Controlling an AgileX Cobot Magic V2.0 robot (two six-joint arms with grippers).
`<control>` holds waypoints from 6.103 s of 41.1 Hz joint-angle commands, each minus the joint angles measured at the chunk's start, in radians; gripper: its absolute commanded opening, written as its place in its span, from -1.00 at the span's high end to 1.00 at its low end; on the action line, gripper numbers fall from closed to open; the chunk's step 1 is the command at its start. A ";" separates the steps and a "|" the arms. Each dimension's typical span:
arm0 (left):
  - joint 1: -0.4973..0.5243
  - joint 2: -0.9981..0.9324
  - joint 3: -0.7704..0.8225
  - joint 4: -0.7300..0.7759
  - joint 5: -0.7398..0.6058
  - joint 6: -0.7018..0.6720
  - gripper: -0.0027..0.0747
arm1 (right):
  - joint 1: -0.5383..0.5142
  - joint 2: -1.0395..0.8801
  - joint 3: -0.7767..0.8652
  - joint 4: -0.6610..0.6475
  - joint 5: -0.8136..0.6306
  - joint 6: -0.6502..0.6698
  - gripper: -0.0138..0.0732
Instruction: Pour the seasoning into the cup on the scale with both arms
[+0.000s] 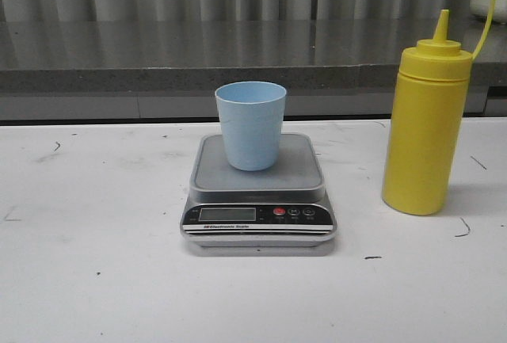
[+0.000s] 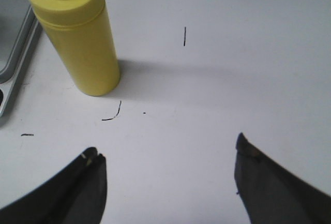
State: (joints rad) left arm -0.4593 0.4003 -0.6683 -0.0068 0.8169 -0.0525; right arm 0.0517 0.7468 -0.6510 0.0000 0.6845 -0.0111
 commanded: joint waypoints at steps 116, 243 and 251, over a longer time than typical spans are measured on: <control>0.001 0.011 -0.023 -0.004 -0.079 -0.009 -0.07 | 0.264 0.693 -0.283 0.136 -0.685 -0.576 -0.17; 0.001 0.011 -0.023 -0.004 -0.079 -0.009 -0.07 | -0.002 0.664 -0.062 -0.847 -1.067 0.670 -0.17; 0.001 0.011 -0.023 -0.004 -0.079 -0.009 -0.07 | -0.076 0.766 -0.052 -0.840 -1.294 0.609 -0.17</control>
State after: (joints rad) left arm -0.4593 0.4003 -0.6683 -0.0068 0.8160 -0.0525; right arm -0.0038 1.5092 -0.6790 -0.8507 -0.4391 0.6357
